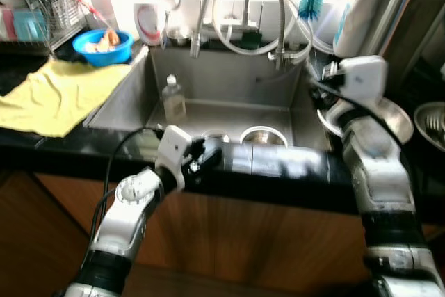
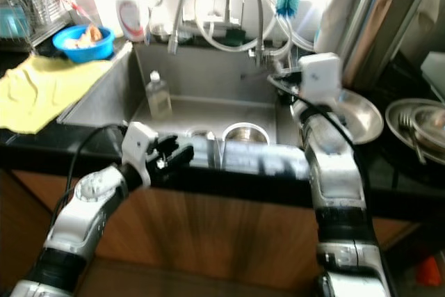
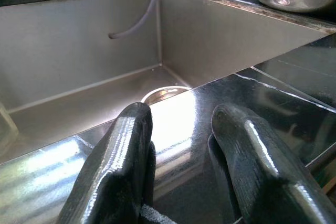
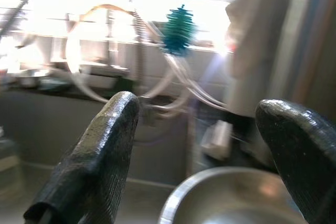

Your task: Kitchen organization

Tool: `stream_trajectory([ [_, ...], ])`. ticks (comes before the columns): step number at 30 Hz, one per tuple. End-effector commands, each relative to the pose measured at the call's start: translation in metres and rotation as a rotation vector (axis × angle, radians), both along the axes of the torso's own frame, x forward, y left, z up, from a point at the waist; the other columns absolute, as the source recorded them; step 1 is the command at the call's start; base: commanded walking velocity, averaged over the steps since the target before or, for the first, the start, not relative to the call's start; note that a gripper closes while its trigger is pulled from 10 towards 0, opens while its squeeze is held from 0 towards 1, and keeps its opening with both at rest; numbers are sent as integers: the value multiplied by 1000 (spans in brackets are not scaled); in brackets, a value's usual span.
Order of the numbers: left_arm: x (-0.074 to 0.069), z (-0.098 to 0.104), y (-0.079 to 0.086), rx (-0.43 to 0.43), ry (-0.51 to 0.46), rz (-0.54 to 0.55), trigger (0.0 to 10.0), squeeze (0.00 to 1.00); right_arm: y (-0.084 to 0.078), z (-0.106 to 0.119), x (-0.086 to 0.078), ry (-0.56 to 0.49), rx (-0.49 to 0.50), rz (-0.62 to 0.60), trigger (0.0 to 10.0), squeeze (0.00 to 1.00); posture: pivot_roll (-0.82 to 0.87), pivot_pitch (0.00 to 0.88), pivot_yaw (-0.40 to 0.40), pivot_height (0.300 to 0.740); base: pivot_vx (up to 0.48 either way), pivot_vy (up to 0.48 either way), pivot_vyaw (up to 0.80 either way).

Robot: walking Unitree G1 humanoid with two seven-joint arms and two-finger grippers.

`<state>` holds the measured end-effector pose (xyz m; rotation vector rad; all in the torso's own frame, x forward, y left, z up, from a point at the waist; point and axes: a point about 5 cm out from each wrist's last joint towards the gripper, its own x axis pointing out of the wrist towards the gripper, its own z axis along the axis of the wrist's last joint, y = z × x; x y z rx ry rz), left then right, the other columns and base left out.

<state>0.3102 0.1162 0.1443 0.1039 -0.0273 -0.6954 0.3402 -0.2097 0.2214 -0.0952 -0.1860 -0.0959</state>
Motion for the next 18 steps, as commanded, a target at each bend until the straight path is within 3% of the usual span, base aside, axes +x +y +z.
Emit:
stream_trajectory([
  [1, 0, -8, 6, 37, 30, 19, 10000, 0, -14, 0, -9, 18, 44, -55, 10000, 1000, -128, 0, -16, 740, 0, 0, 0],
  [2, 0, -8, 5, 36, 31, 17, 10000, 0, -25, -4, -14, 39, 60, -110, 10000, 1000, -128, 0, -16, 740, 0, 0, 0],
  [6, -1, -8, 4, 36, 31, 13, 10000, 0, -41, -7, -23, 58, 134, -206, 10000, 1000, -128, 0, -15, 740, 0, 0, 0],
  [12, -1, -9, 4, 36, 33, 10, 10000, 0, -33, -9, -31, 84, 171, -202, 10000, 1000, -124, 0, -19, 740, 0, 0, 0],
  [13, -1, -8, 4, 38, 31, 11, 10000, 0, -27, -11, -32, 99, 196, -188, 10000, 808, -121, 0, -21, 740, 0, 0, 0],
  [14, -1, -8, 4, 38, 30, 11, 10000, 0, -26, -12, -32, 105, 206, -185, 10000, 808, -121, 0, -21, 740, 0, 0, 0],
  [15, -1, -8, 4, 38, 30, 11, 10000, 0, -26, -13, -32, 112, 212, -189, 10000, 122, -121, 0, -21, 740, 0, 0, 0],
  [16, -1, -8, 4, 38, 29, 11, 10000, 0, -26, -14, -32, 113, 212, -192, 10000, 0, -119, 0, -22, 740, 0, 0, 0],
  [18, -1, -8, 5, 41, 29, 12, 10000, 0, -25, -15, -34, 122, 240, -216, 10000, 0, -118, 0, -22, 740, 0, 0, 0],
])
